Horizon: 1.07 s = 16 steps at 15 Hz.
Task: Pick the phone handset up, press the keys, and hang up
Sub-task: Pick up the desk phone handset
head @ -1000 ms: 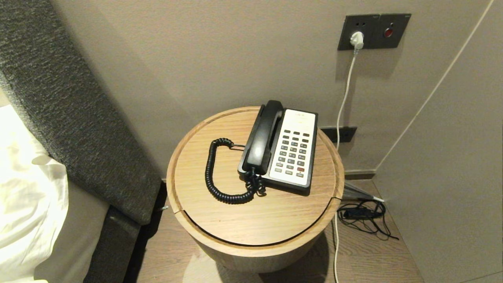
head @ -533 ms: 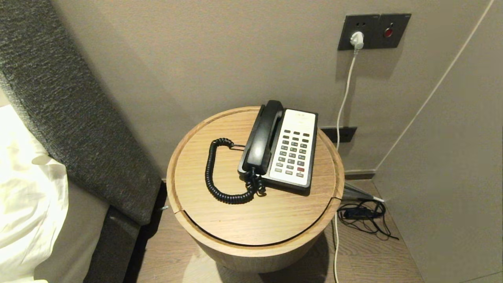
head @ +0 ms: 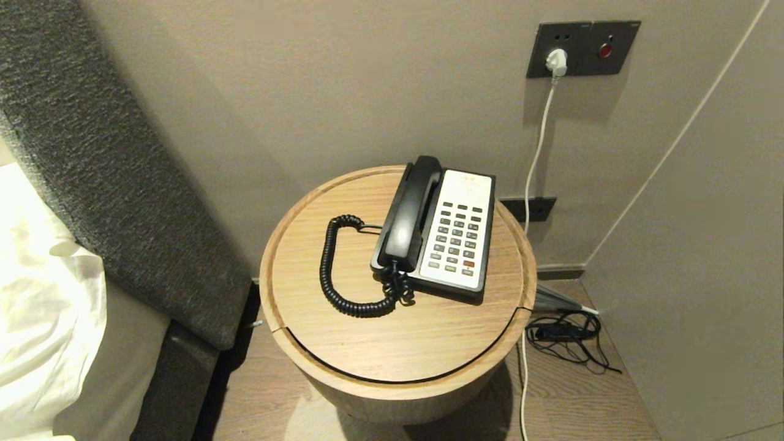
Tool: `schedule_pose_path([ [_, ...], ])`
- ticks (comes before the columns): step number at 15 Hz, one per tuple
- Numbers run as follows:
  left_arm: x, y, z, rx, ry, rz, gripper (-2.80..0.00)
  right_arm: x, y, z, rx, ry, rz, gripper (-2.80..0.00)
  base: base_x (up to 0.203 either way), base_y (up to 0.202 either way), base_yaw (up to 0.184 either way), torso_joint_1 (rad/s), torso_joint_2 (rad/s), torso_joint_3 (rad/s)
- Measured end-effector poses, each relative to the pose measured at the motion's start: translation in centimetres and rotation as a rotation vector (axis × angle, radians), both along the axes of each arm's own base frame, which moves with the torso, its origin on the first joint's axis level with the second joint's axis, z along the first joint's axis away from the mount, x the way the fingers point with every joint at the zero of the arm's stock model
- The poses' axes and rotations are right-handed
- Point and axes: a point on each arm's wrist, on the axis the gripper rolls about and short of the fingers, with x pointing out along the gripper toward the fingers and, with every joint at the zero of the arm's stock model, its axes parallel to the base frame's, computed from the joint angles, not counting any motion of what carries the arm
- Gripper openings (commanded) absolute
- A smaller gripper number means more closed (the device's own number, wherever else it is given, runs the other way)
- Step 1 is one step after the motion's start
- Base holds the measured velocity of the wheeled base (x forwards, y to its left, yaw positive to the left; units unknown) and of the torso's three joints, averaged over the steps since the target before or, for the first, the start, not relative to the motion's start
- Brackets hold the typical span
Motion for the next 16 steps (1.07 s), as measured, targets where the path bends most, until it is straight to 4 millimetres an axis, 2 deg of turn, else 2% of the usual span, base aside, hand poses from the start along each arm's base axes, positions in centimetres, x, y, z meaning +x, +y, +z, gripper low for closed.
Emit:
schedule_pose_path([
  [3, 6.0, -0.2, 5.3, -0.095, 0.146, -0.105, -2.80, 0.0, 0.0, 0.0, 0.000, 0.000, 0.000, -2.80, 0.000, 0.000, 0.000, 0.000, 0.00, 0.000],
  [4, 8.2, -0.4, 6.4, -0.142, 0.204, -0.153, -2.80, 0.0, 0.0, 0.0, 0.000, 0.000, 0.000, -2.80, 0.000, 0.000, 0.000, 0.000, 0.00, 0.000],
  [6, 12.9, -1.5, 7.3, -0.233, 0.358, -0.288, -2.80, 0.0, 0.0, 0.0, 0.000, 0.001, 0.000, -2.80, 0.000, 0.000, 0.000, 0.000, 0.00, 0.000],
  [9, 18.9, -4.7, 6.3, -0.262, 0.536, -0.439, -2.80, 0.0, 0.0, 0.0, 0.000, 0.001, -0.001, -2.80, 0.000, 0.000, 0.000, 0.000, 0.00, 0.000],
  [11, 22.4, -6.6, 5.2, -0.258, 0.591, -0.468, -2.80, 0.0, 0.0, 0.0, 0.000, 0.001, -0.001, -2.80, 0.000, 0.000, 0.000, 0.000, 0.00, 0.000],
  [13, 26.2, -8.6, 3.7, -0.259, 0.607, -0.455, -2.80, 0.0, 0.0, 0.0, 0.000, 0.001, -0.001, -2.80, 0.000, 0.000, 0.000, 0.000, 0.00, 0.000],
  [16, 30.6, -11.8, 2.6, -0.310, 0.568, -0.420, -2.80, 0.0, 0.0, 0.0, 0.000, 0.000, 0.000, -2.80, 0.000, 0.000, 0.000, 0.000, 0.00, 0.000],
])
